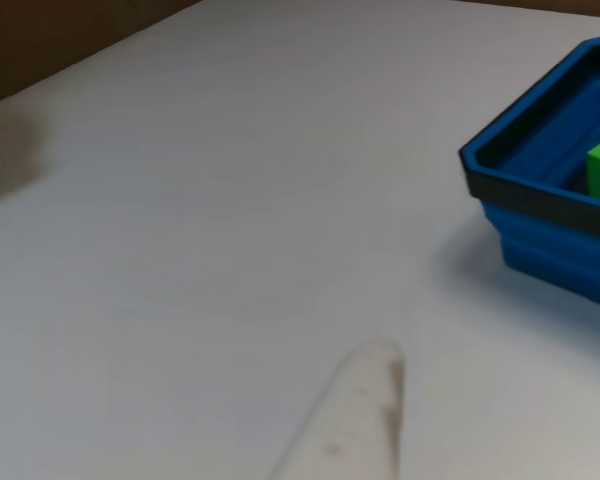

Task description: Pick up green cube and drop it in the blue box

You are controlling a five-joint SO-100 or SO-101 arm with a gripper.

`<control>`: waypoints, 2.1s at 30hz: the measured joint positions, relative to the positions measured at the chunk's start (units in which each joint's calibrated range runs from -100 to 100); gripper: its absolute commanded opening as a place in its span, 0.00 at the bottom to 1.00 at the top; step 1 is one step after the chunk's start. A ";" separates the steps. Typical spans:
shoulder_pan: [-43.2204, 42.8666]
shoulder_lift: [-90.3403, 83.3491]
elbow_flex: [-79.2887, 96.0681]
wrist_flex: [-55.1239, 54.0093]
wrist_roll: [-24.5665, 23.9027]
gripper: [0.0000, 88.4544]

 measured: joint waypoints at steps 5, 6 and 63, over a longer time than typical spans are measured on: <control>-7.89 0.00 0.00 0.00 0.00 0.26; -9.60 0.00 0.00 0.00 0.00 0.26; -34.50 0.00 0.00 0.00 5.47 0.01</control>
